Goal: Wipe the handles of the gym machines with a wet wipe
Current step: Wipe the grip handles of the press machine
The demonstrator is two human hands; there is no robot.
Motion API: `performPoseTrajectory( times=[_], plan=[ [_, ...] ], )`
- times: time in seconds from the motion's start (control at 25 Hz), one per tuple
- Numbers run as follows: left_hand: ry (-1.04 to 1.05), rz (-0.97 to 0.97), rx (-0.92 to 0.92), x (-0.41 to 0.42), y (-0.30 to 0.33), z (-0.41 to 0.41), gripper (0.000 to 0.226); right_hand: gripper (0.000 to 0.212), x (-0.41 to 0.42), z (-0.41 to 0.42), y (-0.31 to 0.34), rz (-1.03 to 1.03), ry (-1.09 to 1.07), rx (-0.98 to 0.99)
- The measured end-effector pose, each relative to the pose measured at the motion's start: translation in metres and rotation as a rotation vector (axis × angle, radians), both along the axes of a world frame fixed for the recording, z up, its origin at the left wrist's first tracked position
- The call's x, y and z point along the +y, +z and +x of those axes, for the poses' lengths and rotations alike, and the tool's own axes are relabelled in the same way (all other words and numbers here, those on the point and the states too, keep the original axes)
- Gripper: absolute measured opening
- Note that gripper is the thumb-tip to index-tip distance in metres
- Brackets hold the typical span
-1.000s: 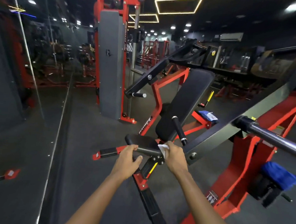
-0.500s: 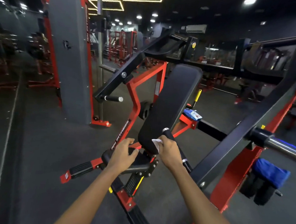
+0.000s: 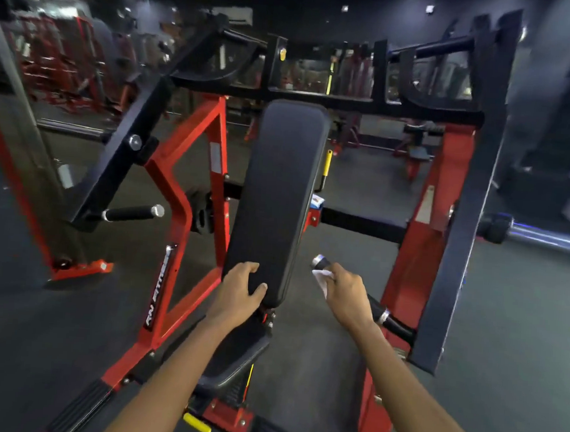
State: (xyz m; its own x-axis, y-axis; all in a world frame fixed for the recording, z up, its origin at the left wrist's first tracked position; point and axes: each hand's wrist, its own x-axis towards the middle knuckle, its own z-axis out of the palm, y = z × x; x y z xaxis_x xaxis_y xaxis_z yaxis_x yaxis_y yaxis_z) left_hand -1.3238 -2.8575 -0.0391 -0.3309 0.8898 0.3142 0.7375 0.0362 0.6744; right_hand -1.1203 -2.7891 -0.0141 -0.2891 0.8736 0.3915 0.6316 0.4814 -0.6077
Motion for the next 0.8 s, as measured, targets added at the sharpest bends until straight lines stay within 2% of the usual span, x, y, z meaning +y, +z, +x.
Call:
performPoseTrajectory(
  times=[0.08, 0.2, 0.36, 0.6, 0.8],
  plan=[
    [-0.064, -0.016, -0.004, 0.012, -0.003, -0.011, 0.043, 0.012, 0.003, -0.007, -0.003, 0.01, -0.071, -0.03],
    [-0.166, -0.035, -0.034, 0.041, -0.007, -0.014, 0.045, 0.027, 0.022, -0.013, -0.009, 0.016, -0.18, -0.072],
    [-0.321, -0.022, 0.003, 0.085, -0.005, -0.01, 0.048, 0.026, 0.055, -0.012, -0.01, 0.03, -0.302, -0.076],
    [-0.466, -0.015, 0.062, 0.142, -0.013, -0.008, 0.049, 0.024, 0.086, -0.01, -0.022, 0.006, -0.371, -0.058],
    [-0.735, 0.0, 0.14, 0.19, -0.028, 0.003, 0.047, 0.022, 0.089, 0.005, -0.031, -0.008, -0.541, -0.079]
  ],
)
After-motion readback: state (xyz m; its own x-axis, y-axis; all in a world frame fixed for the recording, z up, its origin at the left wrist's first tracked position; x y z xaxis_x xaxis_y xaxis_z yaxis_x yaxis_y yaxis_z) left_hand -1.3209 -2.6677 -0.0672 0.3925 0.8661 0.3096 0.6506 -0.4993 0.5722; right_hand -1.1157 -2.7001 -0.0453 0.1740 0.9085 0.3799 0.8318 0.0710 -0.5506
